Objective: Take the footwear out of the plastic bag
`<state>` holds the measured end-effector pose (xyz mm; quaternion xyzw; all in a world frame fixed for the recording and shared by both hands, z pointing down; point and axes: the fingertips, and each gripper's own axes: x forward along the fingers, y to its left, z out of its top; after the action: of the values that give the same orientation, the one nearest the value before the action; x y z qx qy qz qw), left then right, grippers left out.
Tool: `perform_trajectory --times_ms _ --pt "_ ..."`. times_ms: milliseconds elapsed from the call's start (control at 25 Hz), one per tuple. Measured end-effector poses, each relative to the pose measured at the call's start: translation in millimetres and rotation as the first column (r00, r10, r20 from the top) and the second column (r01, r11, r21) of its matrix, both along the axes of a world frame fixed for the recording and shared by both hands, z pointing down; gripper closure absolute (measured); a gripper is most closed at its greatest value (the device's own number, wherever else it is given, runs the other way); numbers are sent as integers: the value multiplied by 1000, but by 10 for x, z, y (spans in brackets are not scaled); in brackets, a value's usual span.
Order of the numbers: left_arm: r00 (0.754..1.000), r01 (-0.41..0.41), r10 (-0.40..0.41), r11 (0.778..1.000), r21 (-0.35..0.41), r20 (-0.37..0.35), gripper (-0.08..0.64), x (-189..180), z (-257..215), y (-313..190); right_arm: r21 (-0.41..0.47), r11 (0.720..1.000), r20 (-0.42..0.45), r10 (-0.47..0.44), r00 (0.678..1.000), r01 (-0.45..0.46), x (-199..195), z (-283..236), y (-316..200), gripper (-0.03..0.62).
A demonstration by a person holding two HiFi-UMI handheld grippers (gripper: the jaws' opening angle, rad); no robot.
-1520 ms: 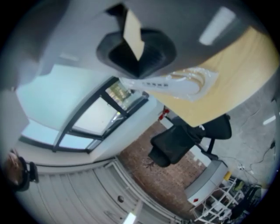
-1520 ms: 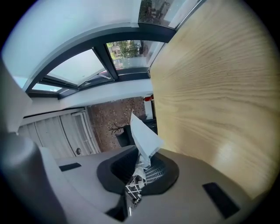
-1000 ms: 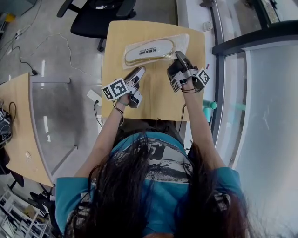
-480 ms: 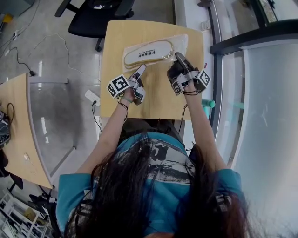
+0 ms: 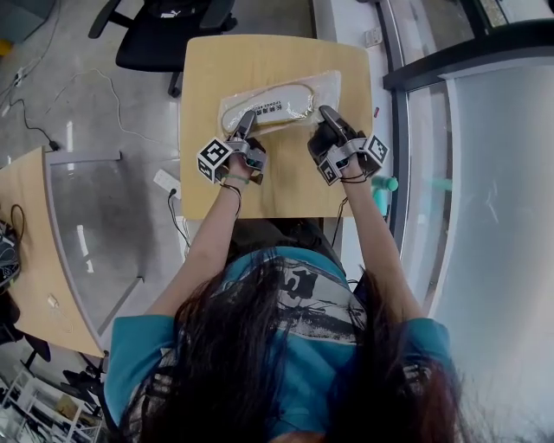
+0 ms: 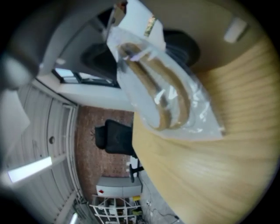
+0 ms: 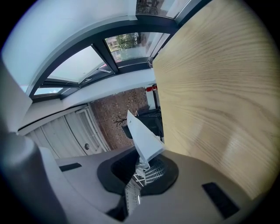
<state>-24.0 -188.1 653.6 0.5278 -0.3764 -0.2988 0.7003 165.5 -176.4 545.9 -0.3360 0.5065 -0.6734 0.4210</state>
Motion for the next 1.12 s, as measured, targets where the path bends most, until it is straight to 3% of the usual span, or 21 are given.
perform_trajectory --times_ms 120,200,280,480,600,720,840,920,960,1040,1120 --pt "996 79 -80 996 -33 -44 251 -50 44 -36 -13 1000 -1 -20 1000 20 0 56 74 575" --pt "989 125 -129 991 -53 -72 353 -108 52 -51 -29 999 -12 -27 1000 27 32 116 124 575" --pt "988 128 -131 991 -46 -84 433 -133 12 -53 -47 999 -30 -24 999 22 89 187 165 575" --pt "994 86 -81 995 56 -76 480 -234 -292 -100 -45 993 -186 -119 975 112 155 271 221 572" --pt "998 54 -51 989 138 -25 485 -351 -531 -188 -20 963 -330 -260 907 269 65 230 235 553" --pt "998 56 -54 977 204 -12 486 -476 -765 -276 -1 898 -448 -394 802 440 -68 155 277 475" --pt "997 72 -70 969 238 -16 489 -646 -937 -292 29 824 -526 -469 709 566 -121 32 354 466" --pt "996 87 -80 965 248 -39 490 -775 -1023 -283 46 788 -561 -488 668 614 -61 -44 396 466" --pt "995 94 -81 963 253 -59 491 -833 -1057 -278 48 784 -580 -483 656 619 15 -62 397 466" --pt "991 99 -72 959 264 -110 491 -906 -1110 -266 34 811 -624 -439 647 584 253 -64 340 466" --pt "986 106 -66 957 269 -155 491 -928 -1140 -253 62 838 -648 -379 661 542 450 -134 246 468"
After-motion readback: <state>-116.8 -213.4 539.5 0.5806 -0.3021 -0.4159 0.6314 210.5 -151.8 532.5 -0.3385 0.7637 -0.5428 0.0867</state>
